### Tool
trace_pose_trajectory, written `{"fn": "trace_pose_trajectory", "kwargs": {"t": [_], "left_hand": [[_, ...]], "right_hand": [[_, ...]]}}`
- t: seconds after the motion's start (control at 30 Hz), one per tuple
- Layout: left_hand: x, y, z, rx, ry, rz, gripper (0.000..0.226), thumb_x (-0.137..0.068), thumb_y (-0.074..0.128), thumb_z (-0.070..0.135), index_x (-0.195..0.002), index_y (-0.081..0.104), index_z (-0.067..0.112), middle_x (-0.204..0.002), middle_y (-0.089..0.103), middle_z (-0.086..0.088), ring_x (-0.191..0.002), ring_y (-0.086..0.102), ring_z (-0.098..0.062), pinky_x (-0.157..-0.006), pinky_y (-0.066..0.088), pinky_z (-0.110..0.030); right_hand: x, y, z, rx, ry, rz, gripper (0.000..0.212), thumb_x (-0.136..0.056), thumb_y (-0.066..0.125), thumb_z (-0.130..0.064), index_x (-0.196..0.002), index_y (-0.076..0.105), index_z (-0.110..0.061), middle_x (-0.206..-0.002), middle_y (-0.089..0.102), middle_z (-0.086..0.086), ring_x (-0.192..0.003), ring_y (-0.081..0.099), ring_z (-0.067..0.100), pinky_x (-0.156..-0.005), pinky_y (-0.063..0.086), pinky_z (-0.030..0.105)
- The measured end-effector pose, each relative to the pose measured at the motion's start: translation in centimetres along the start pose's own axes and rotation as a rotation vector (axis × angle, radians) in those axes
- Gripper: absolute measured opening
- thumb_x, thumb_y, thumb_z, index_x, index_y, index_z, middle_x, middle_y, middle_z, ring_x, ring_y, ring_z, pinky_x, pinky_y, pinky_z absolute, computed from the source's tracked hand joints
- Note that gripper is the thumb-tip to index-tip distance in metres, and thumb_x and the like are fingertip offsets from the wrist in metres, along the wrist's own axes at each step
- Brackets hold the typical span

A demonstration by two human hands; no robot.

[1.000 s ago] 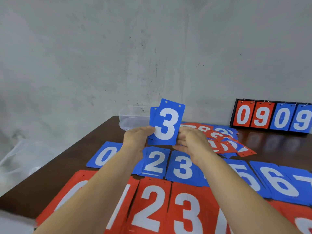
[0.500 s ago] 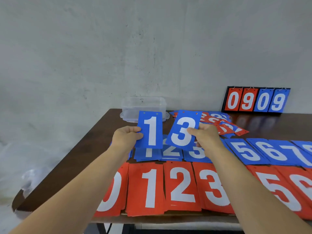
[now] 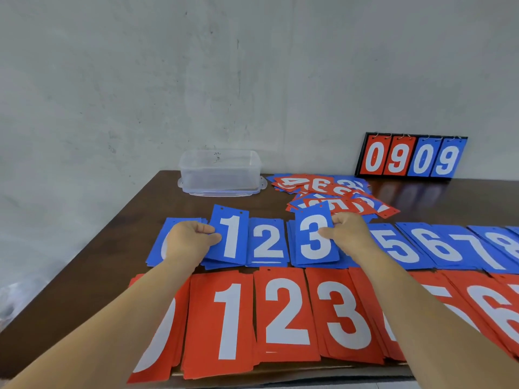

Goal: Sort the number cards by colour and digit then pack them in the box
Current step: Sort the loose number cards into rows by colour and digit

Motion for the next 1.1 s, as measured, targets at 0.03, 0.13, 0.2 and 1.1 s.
{"fn": "trace_pose_trajectory", "kwargs": {"t": [0.03,0.13,0.2,1.1], "left_hand": [[-0.1,0.1,-0.1,-0.043,-0.001,0.011,0.014,-0.077,0.08,0.021,-0.078,0.066,0.023,-0.084,0.065,0.002,-0.082,0.063,-0.021,-0.082,0.055,-0.04],[-0.2,0.2,-0.2,-0.213,0.029,0.039,0.014,-0.078,0.079,0.026,-0.082,0.065,0.023,-0.08,0.066,0.002,-0.078,0.063,-0.018,-0.078,0.055,-0.037],[0.0,0.5,-0.1,-0.372,0.082,0.054,0.014,-0.08,0.077,0.029,-0.084,0.064,0.024,-0.079,0.065,0.004,-0.077,0.062,-0.016,-0.076,0.053,-0.032],[-0.2,14.1,12.3,-0.552,0.392,-0.113,0.008,-0.085,0.067,0.033,-0.09,0.066,0.026,-0.087,0.064,0.009,-0.098,0.06,-0.017,-0.099,0.04,-0.038]], "right_hand": [[-0.4,0.3,0.2,0.04,-0.01,-0.006,0.03,-0.08,0.075,-0.017,-0.08,0.054,0.006,-0.092,0.066,0.027,-0.082,0.066,0.037,-0.069,0.057,0.043],[-0.5,1.0,0.3,0.195,-0.026,-0.02,0.034,-0.082,0.073,-0.023,-0.071,0.042,-0.013,-0.067,0.049,0.009,-0.058,0.049,0.02,-0.057,0.038,0.031],[-0.7,1.1,0.6,0.324,-0.008,0.006,0.036,-0.083,0.073,-0.03,-0.071,0.041,-0.018,-0.065,0.041,-0.001,-0.056,0.038,0.015,-0.053,0.032,0.028],[-6.2,-10.5,7.4,0.365,0.169,0.135,0.025,-0.085,0.069,-0.038,-0.081,0.07,-0.014,-0.07,0.064,0.001,-0.063,0.058,0.015,-0.053,0.041,0.025]]}}
Point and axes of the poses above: each hand's wrist, its own x-axis away from the middle knuckle, its own y-axis out of the palm, z = x × y, the point moved 6 cm from there along -x, towards the middle knuckle
